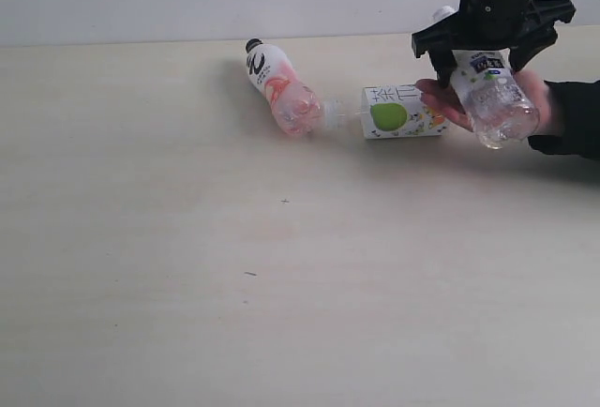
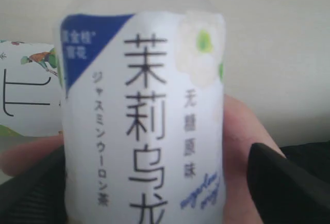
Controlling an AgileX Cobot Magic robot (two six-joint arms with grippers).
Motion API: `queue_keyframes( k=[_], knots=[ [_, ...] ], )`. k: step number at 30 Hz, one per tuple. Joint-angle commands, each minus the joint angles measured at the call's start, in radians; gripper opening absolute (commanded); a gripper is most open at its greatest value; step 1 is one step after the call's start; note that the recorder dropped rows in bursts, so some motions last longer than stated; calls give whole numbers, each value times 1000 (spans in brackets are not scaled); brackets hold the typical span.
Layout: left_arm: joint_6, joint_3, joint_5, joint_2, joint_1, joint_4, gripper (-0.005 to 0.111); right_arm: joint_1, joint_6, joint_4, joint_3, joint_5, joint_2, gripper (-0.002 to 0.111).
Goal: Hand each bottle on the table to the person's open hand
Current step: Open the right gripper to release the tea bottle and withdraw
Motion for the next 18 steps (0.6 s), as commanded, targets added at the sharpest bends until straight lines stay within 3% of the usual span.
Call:
queue_keyframes(
  k=[1, 18],
  knots=[
    [2, 0, 3, -5, -3, 4, 0, 0, -3, -6, 1, -5, -2, 86],
    [2, 0, 3, -5, -3, 4, 0, 0, -21, -4, -10, -3, -190, 86]
  ],
)
